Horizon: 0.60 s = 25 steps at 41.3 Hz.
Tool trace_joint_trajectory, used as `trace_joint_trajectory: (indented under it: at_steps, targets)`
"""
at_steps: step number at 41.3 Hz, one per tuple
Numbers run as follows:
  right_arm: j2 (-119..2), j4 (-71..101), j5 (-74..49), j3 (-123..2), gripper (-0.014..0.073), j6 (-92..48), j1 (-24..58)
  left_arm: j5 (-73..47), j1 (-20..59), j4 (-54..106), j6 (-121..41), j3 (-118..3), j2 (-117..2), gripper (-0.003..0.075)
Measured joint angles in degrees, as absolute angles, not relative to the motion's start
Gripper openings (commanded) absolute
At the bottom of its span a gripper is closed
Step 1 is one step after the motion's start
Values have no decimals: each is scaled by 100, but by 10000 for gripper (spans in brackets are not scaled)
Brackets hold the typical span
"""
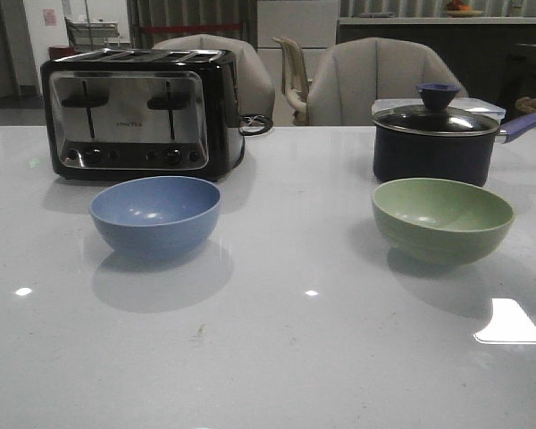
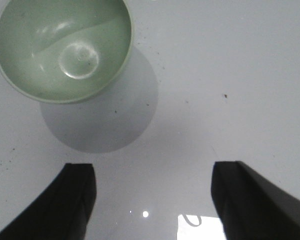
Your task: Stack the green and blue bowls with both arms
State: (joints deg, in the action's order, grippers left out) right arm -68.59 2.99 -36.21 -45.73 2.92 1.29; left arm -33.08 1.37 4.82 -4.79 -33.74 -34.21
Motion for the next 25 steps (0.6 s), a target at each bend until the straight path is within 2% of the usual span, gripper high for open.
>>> trace_joint_trajectory:
  at_steps: [25]
  targets:
    - [-10343, 823, -3536, -7043, 580, 292, 157, -3286, 137, 482, -479, -3374, -3430, 102]
